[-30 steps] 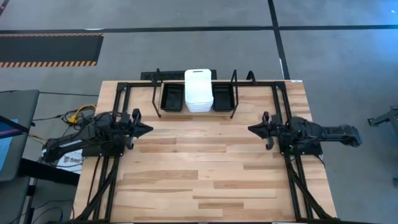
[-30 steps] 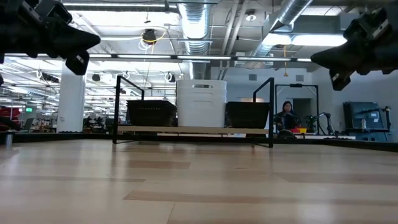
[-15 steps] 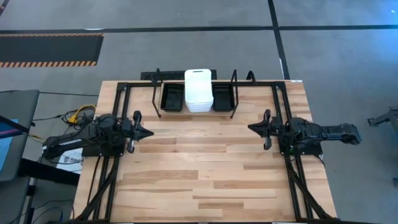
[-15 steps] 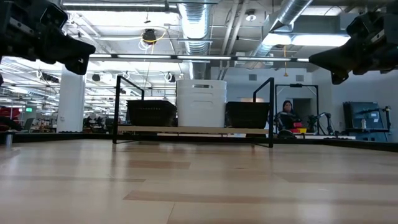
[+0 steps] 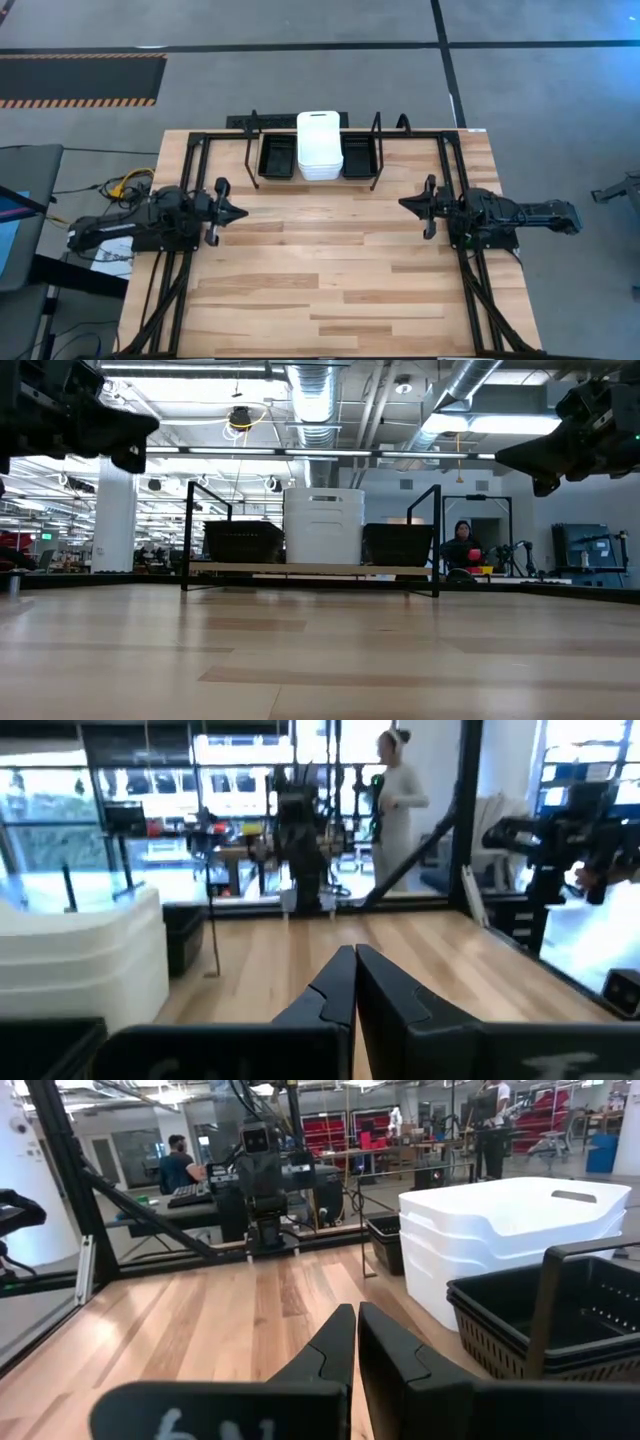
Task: Stack baskets on shelf by color
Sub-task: Return to Home Position
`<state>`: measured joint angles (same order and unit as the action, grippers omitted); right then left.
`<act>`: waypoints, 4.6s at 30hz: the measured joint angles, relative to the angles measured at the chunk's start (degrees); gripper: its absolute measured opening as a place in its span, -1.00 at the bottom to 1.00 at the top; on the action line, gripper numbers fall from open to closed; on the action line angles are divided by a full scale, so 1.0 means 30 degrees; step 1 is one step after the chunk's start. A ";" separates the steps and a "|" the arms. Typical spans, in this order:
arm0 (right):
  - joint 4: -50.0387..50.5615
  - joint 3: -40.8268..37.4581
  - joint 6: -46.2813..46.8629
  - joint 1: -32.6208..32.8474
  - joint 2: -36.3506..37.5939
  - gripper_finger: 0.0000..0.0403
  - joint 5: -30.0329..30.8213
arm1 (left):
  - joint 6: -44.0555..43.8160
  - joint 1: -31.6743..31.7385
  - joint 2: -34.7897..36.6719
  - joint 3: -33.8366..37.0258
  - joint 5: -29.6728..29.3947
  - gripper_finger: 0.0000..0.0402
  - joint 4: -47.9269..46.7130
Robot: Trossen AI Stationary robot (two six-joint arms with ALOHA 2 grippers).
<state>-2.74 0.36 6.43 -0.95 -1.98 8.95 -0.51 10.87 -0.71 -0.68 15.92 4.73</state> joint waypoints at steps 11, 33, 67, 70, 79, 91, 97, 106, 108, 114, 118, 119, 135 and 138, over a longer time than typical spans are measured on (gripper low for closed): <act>-0.0125 0.0000 -0.0092 -0.0102 0.0000 -0.81 0.0130 | -0.0525 -0.1570 -0.0174 -0.0003 -0.3405 -1.00 -0.0731; 0.0133 0.0000 -0.0150 -0.0736 0.0006 -0.81 0.0056 | -0.1269 -0.2339 -0.0174 0.0011 -0.5559 -1.00 -0.1157; 0.0189 -0.0004 -0.0137 -0.0736 0.0002 -0.81 0.0035 | -0.1414 -0.2339 -0.0174 0.0026 -0.5550 -1.00 -0.1157; 0.0189 -0.0007 -0.0135 -0.0736 0.0003 -0.81 0.0035 | -0.1414 -0.2339 -0.0174 0.0033 -0.5550 -1.00 -0.1157; 0.0189 0.0000 -0.0135 -0.0736 0.0006 -0.81 0.0035 | -0.1414 -0.2339 -0.0174 0.0033 -0.5550 -1.00 -0.1157; 0.0187 -0.0004 -0.0135 -0.0736 0.0002 -0.81 0.0035 | -0.1414 -0.2339 -0.0174 0.0033 -0.5550 -1.00 -0.1157; 0.0182 -0.0007 -0.0135 -0.0736 0.0007 -0.81 0.0035 | -0.1409 -0.2339 -0.0174 0.0033 -0.5550 -1.00 -0.1157; 0.0189 -0.0003 -0.0135 -0.0736 0.0003 -0.81 0.0035 | -0.1411 -0.2339 -0.0174 0.0033 -0.5550 -1.00 -0.1157; 0.0189 -0.0003 -0.0138 -0.0736 0.0002 -0.81 0.0035 | -0.1412 -0.2339 -0.0174 0.0033 -0.5550 -1.00 -0.1157; 0.0189 -0.0007 -0.0135 -0.0736 0.0007 -0.81 0.0035 | -0.1414 -0.2339 -0.0180 0.0033 -0.5550 -1.00 -0.1157; 0.0189 -0.0007 -0.0139 -0.0736 0.0003 -0.81 0.0035 | -0.1409 -0.2339 -0.0179 0.0033 -0.5549 -1.00 -0.1157; 0.0189 -0.0007 -0.0142 -0.0736 0.0007 -0.81 0.0035 | -0.1411 -0.2339 -0.0179 0.0033 -0.5550 -1.00 -0.1157; 0.0181 -0.0007 -0.0135 -0.0736 0.0007 -0.81 0.0035 | -0.1414 -0.2338 -0.0174 0.0033 -0.5544 -1.00 -0.1157; 0.0189 -0.0001 -0.0143 -0.0734 0.0007 -0.81 0.0035 | -0.1410 -0.2336 -0.0174 0.0033 -0.5546 -1.00 -0.1157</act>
<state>-2.17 0.36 6.00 -3.15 -1.96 9.06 -4.74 3.87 -1.23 -0.58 -0.72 1.26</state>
